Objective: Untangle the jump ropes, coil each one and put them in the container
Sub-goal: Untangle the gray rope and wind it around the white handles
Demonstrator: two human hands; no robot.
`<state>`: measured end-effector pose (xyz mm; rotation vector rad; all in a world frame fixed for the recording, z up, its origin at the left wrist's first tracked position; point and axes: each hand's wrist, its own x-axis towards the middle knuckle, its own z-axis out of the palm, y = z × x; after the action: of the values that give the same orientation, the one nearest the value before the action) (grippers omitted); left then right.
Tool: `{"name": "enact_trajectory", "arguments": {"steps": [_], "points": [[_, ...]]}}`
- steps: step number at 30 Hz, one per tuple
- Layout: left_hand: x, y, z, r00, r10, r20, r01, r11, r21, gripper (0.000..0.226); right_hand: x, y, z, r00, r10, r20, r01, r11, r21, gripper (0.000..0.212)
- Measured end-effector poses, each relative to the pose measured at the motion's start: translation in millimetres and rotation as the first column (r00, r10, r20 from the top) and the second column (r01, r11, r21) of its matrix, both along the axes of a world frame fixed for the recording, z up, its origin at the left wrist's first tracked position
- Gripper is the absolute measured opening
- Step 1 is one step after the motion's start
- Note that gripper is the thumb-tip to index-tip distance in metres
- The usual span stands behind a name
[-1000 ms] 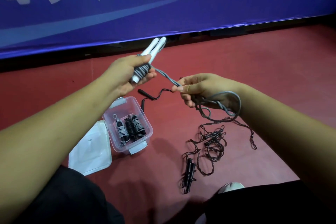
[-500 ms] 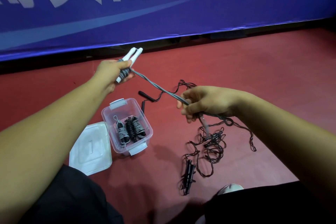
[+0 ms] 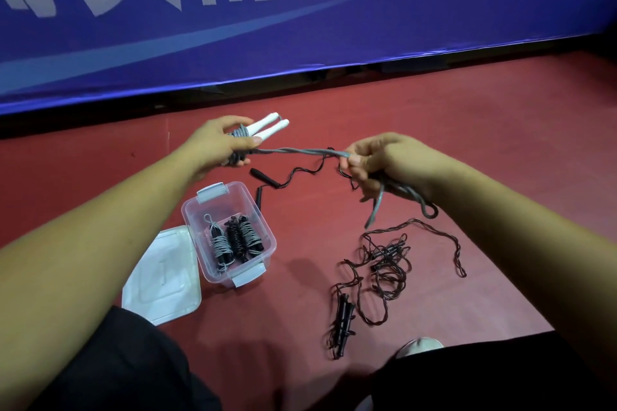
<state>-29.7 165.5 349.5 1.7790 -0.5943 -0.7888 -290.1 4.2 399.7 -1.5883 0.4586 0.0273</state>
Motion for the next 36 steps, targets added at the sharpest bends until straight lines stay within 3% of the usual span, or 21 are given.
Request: {"name": "enact_trajectory", "arguments": {"steps": [3, 5, 11, 13, 16, 19, 25, 28, 31, 33, 36], "points": [[-4, 2, 1, 0.960, -0.213, 0.184, 0.187, 0.971, 0.151, 0.028, 1, -4, 9, 0.999, -0.034, 0.039, 0.030, 0.995, 0.092, 0.022], [-8, 2, 2, 0.892, -0.376, 0.252, 0.307, 0.912, 0.274, 0.027, 2, -2, 13, 0.996, -0.060, 0.070, 0.055, 0.996, 0.065, 0.020], [-42, -9, 5, 0.547, -0.708, 0.446, 0.402, 0.690, 0.602, 0.032, 12, 9, 18, 0.982, -0.067, 0.174, 0.081, 0.994, -0.074, 0.018], [-54, -11, 6, 0.468, -0.749, 0.469, 0.402, 0.653, 0.641, 0.036, 15, 6, 20, 0.972, -0.112, 0.206, 0.131, 0.989, -0.076, 0.019], [-69, -10, 9, 0.437, -0.789, 0.431, 0.445, 0.606, 0.659, 0.049, 16, -3, 20, 0.950, -0.213, 0.228, 0.230, 0.972, -0.048, 0.021], [-79, -7, 15, 0.415, -0.786, 0.458, 0.516, 0.618, 0.593, 0.045, 15, -17, 16, 0.931, -0.287, 0.225, 0.304, 0.951, -0.048, 0.024], [-101, 2, 31, 0.455, -0.772, 0.443, 0.719, 0.612, 0.329, 0.022, 14, -35, -5, 0.933, -0.315, 0.172, 0.343, 0.924, -0.167, 0.026], [-110, 4, 38, 0.616, -0.737, 0.279, 0.752, 0.655, 0.070, 0.019, 15, -34, -10, 0.935, -0.314, 0.165, 0.346, 0.910, -0.227, 0.026], [-109, -2, 44, 0.834, -0.533, 0.141, 0.550, 0.785, -0.287, 0.040, 14, -32, -13, 0.941, -0.313, 0.131, 0.338, 0.905, -0.259, 0.024], [-101, -9, 48, 0.920, -0.391, -0.009, 0.343, 0.819, -0.460, 0.058, 12, -28, -18, 0.971, -0.234, 0.046, 0.239, 0.957, -0.167, 0.026], [-81, -18, 52, 0.969, -0.190, -0.155, 0.089, 0.862, -0.499, 0.036, 12, -14, -19, 0.998, -0.047, -0.045, 0.048, 0.998, 0.026, 0.027]]}}
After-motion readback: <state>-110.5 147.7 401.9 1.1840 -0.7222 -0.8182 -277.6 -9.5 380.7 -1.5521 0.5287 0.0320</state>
